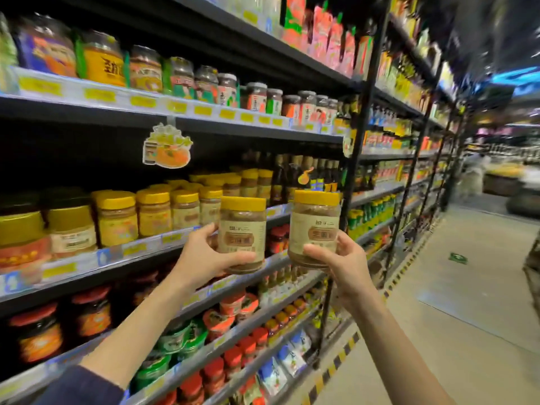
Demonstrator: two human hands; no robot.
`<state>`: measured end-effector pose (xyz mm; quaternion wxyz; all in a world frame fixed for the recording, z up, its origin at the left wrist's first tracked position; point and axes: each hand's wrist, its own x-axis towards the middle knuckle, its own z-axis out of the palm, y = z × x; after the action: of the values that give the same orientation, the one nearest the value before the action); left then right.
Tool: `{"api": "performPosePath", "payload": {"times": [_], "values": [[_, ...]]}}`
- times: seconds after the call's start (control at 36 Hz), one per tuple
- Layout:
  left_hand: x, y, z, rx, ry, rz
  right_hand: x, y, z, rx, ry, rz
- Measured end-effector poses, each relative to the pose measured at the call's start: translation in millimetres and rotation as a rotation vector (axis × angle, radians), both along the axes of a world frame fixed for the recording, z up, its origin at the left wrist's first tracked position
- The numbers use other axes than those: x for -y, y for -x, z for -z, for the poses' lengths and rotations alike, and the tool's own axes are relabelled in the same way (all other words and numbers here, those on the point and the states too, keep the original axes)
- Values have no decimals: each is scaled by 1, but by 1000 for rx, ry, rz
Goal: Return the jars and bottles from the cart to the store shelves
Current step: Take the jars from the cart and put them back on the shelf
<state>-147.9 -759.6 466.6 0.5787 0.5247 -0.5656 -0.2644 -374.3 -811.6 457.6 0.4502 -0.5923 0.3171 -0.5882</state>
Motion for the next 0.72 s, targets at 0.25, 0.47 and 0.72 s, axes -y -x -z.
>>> {"api": "performPosePath", "payload": {"times": [0.25, 0.47, 0.72], "values": [[108, 34, -7, 60, 49, 182, 72, 30, -8, 5, -10, 149], [169, 39, -6, 99, 54, 237, 118, 38, -4, 49, -12, 192], [220, 53, 2, 113, 41, 203, 183, 55, 6, 16, -41, 165]]}}
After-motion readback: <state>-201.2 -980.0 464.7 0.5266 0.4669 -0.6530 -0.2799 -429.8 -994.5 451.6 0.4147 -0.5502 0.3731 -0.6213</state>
